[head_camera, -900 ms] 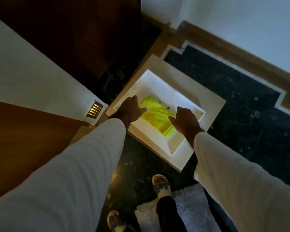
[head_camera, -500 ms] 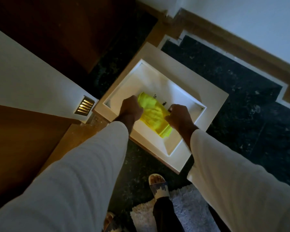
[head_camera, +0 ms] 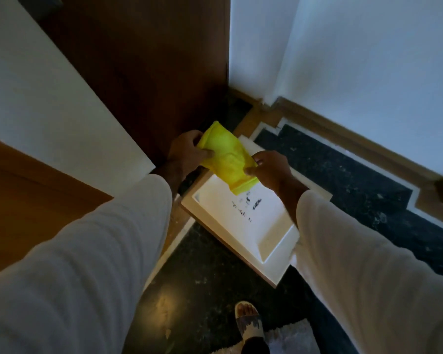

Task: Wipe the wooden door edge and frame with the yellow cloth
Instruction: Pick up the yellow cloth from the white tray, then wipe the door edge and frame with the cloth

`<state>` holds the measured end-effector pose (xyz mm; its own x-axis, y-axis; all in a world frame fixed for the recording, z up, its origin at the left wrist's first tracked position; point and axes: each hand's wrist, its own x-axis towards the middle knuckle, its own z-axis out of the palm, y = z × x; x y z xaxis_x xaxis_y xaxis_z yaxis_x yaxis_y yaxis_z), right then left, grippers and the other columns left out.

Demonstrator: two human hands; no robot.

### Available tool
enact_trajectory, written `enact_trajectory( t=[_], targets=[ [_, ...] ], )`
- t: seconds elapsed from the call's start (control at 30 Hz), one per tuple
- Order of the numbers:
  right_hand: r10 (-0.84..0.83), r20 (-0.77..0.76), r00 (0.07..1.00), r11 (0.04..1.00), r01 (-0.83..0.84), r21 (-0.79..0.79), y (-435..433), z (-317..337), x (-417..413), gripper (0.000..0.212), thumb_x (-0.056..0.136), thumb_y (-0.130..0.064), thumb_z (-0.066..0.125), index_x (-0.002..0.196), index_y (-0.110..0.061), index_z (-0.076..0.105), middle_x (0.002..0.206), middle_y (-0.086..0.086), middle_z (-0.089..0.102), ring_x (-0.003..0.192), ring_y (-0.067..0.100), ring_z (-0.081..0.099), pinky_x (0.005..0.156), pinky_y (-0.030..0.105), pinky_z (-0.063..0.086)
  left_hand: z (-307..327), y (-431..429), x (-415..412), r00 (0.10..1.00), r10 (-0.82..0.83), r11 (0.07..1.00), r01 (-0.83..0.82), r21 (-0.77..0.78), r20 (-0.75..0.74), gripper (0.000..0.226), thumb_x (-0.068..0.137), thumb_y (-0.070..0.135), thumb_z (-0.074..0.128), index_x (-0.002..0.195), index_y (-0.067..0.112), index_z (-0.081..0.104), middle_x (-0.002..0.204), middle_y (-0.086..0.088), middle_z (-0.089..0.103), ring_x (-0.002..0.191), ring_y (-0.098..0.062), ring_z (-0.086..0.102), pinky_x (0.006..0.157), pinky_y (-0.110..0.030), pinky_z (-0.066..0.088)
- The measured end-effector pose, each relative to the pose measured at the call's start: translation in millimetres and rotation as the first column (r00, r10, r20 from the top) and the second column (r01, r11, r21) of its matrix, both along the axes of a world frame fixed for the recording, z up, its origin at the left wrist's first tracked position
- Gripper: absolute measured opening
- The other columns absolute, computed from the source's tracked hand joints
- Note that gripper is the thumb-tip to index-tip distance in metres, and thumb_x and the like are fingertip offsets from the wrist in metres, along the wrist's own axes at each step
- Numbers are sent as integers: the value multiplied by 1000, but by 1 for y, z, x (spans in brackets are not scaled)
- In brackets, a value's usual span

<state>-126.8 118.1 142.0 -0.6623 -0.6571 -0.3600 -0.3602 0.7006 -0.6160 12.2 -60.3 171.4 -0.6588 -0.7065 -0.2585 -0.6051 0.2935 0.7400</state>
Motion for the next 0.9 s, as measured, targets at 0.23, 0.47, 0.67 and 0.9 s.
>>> enact_trajectory(
  t=[0.23,0.47,0.67,0.9],
  targets=[
    [36,-112,993,973,-60,-221,-30,167,25,51,84,-43,73,56,-12,45,60,10,45,57,19,44,58,32,31,162,-29,38,981,39,995,-56,-88,-189,53,79,20,88,126,4,67,127,-17,71,115,-35,66,87,-40,56],
    [120,-200,972,919,-185,-347,-52,328,79,40,92,-43,66,110,-8,71,110,13,72,104,28,64,84,31,46,327,-37,100,964,-5,964,-66,-258,-266,53,82,22,86,127,3,65,128,-17,69,114,-32,64,90,-38,53],
    [193,-291,937,864,-303,-402,-78,450,126,35,87,-42,71,105,-13,76,105,7,74,95,23,66,77,27,46,465,-46,166,952,-40,934,-73,-351,-304,39,79,22,88,110,11,66,109,-12,68,92,-29,70,54,-25,62],
    [288,-260,922,750,-386,-537,-110,566,191,21,86,-20,76,70,-10,67,67,5,60,51,0,57,47,8,39,598,-48,246,920,17,892,-191,-410,-391,38,75,28,91,104,14,70,103,-15,72,79,-25,73,45,-24,58]
  ],
)
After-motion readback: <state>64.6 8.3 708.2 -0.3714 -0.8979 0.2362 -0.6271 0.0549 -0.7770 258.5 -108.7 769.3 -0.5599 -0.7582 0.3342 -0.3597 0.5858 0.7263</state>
